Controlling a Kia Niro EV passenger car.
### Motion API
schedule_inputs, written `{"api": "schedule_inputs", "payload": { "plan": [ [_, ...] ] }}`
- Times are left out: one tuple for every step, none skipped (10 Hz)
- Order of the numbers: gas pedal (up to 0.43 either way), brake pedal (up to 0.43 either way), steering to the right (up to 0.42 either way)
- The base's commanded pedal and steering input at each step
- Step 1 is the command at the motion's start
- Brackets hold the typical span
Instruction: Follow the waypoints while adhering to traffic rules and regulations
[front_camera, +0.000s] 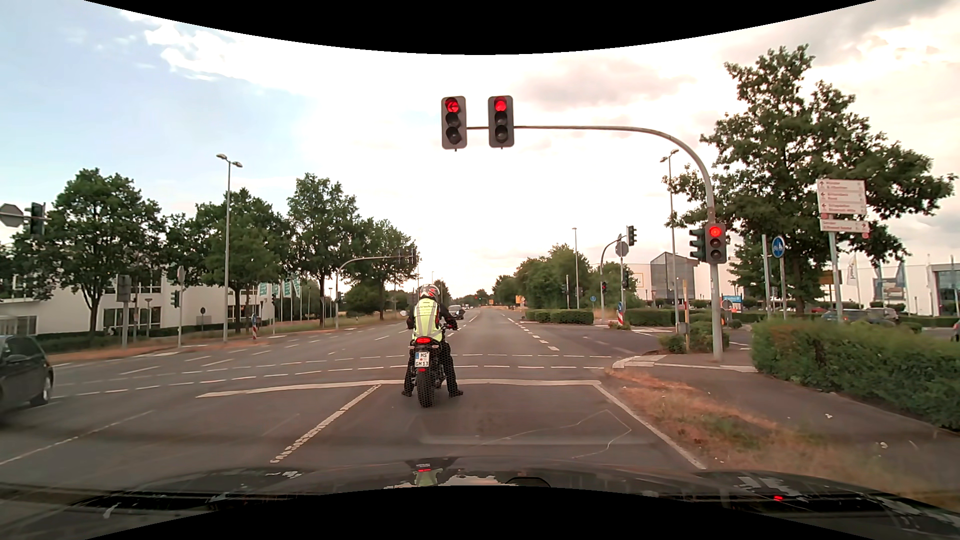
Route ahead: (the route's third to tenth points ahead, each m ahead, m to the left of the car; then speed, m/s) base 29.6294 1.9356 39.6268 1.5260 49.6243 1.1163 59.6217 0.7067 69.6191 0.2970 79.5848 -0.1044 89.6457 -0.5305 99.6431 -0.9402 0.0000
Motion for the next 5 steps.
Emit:
{"api": "schedule_inputs", "payload": {
  "plan": [
    [0.0, 0.0, -0.002],
    [0.0, 0.0, -0.002],
    [0.0, 0.0, -0.002],
    [0.0, 0.0, -0.001],
    [0.0, 0.0, -0.002]
  ]
}}
